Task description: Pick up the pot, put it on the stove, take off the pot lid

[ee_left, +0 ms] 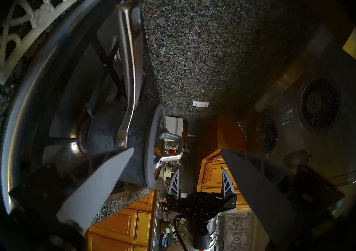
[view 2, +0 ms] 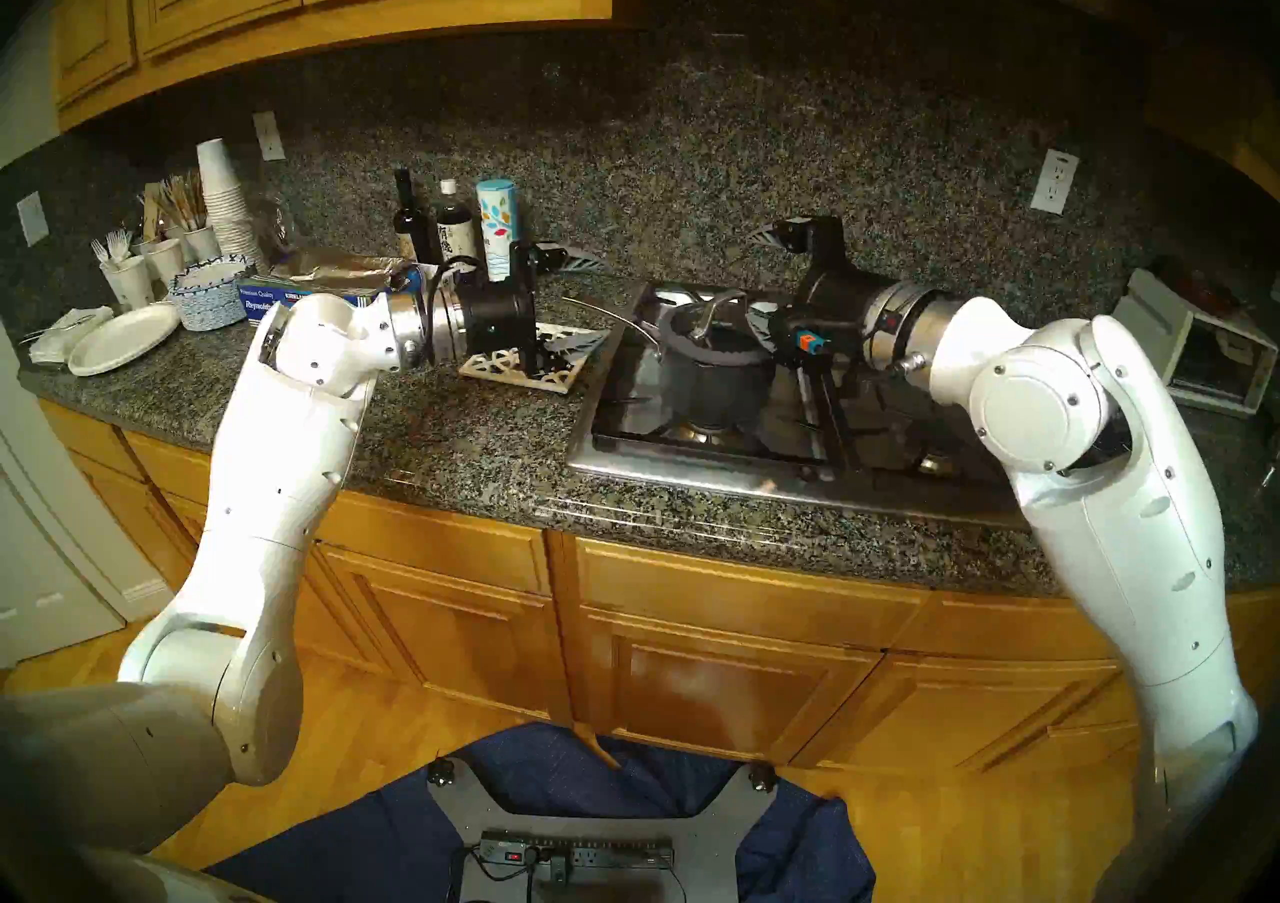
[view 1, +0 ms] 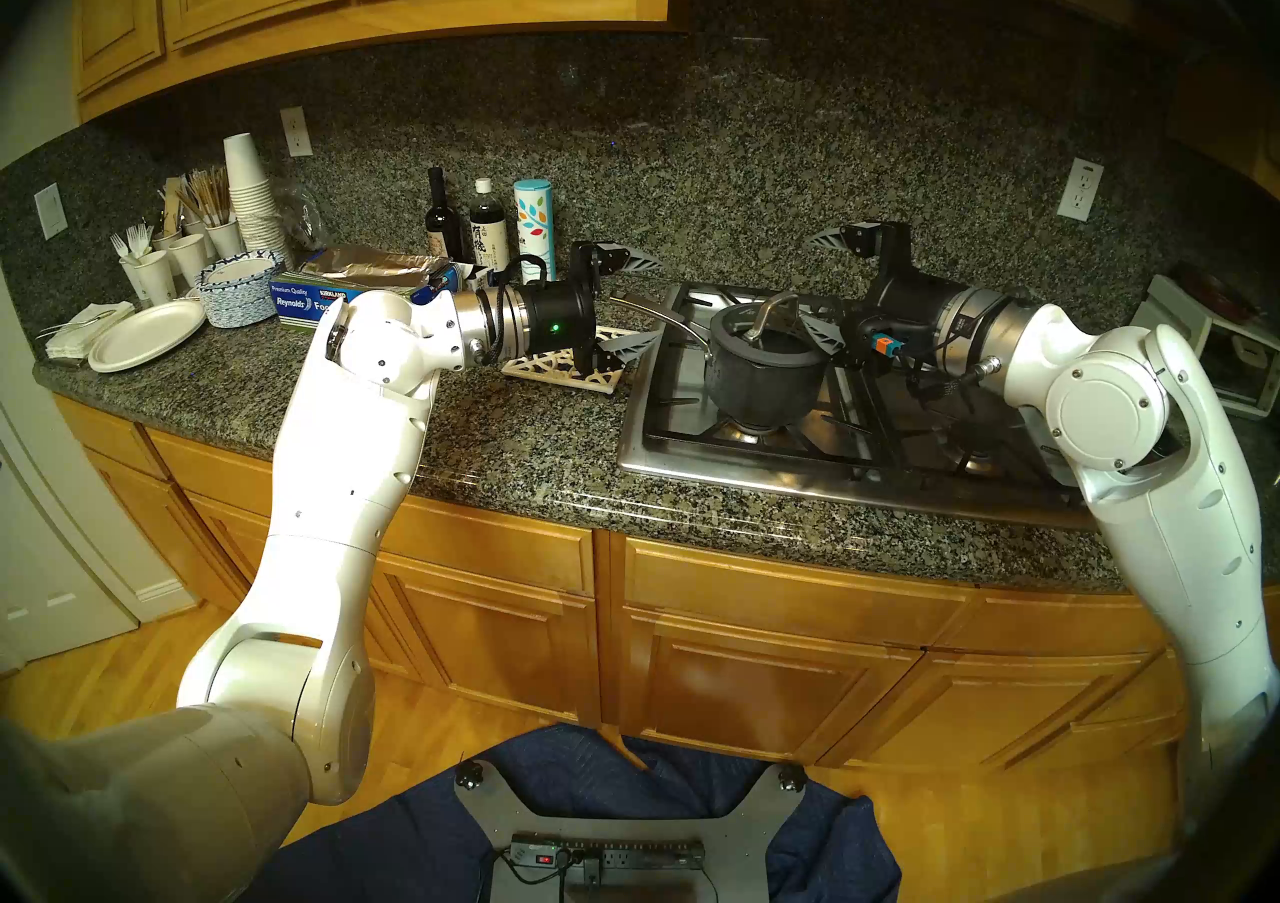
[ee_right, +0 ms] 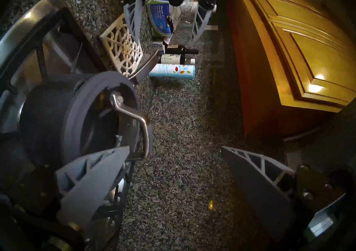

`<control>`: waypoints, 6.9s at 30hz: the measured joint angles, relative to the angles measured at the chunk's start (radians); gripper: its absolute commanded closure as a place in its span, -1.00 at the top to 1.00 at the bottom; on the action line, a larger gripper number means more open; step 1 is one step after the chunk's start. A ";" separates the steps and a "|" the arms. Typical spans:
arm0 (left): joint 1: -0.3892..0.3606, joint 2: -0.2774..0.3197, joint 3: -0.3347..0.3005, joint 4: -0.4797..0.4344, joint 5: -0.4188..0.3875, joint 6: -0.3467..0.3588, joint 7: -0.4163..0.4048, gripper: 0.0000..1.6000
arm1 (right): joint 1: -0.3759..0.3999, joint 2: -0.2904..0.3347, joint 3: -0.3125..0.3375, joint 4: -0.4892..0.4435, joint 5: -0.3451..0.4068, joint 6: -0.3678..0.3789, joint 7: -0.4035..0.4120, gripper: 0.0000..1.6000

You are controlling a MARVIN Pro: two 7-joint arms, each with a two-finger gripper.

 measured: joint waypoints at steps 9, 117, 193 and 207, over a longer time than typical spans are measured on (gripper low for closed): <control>0.000 0.000 0.000 0.000 0.000 0.000 0.000 1.00 | 0.049 0.003 -0.022 0.040 0.025 -0.033 0.049 1.00; 0.000 0.000 0.000 0.000 0.000 0.000 -0.001 1.00 | 0.337 -0.162 -0.153 0.333 -0.040 -0.242 0.105 -1.00; 0.000 0.000 0.000 0.000 -0.001 0.000 0.000 1.00 | -0.190 -0.129 0.396 0.214 -0.048 -0.278 0.126 -1.00; 0.000 0.000 0.000 0.000 -0.001 0.000 0.000 1.00 | -0.214 -0.158 0.442 0.277 -0.091 -0.343 0.100 -1.00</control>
